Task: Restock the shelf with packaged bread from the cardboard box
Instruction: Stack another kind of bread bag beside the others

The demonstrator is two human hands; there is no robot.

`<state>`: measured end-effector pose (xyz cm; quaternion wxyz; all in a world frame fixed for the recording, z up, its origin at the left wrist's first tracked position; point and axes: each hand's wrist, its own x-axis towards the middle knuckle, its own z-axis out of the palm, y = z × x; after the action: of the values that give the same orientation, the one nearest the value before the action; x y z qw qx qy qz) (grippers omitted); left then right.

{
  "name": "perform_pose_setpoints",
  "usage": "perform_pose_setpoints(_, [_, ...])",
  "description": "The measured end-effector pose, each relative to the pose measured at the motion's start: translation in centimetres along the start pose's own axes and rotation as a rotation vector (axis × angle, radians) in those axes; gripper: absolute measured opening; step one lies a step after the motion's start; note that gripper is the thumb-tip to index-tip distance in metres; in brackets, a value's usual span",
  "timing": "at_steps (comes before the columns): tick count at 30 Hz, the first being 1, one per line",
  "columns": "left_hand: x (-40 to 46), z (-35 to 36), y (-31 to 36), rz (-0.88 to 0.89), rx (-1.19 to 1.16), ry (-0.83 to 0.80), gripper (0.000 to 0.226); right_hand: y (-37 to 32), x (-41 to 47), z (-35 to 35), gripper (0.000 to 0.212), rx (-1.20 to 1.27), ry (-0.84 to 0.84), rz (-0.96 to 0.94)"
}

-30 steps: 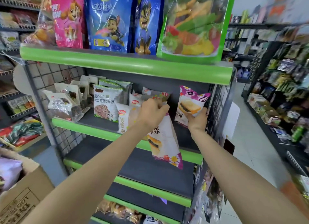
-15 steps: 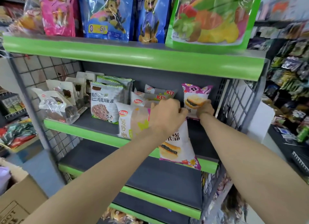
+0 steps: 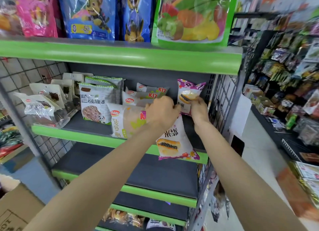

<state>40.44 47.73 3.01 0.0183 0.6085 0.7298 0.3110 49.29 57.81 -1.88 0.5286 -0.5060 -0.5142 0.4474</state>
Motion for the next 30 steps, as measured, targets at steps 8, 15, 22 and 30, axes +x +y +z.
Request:
perform_pose_setpoints(8, [1.8,0.3,2.3,-0.035,-0.206,0.001,0.048,0.7,-7.9,-4.2,0.095,-0.403,-0.364,-0.188])
perform_pose_setpoints(15, [2.7,1.5,1.6,-0.007,-0.404,0.008,0.038,0.1,-5.0,-2.7,0.063,-0.107,0.134,-0.083])
perform_pose_setpoints(22, [4.3,2.9,0.3,-0.020,-0.315,-0.312,0.067,1.3,1.4,0.1,0.055,-0.192,0.145,-0.097])
perform_pose_setpoints(30, [6.9,5.4,-0.8,-0.080,-0.230,-0.393,0.073,4.1,4.2,1.3,0.039,-0.158,0.131,0.039])
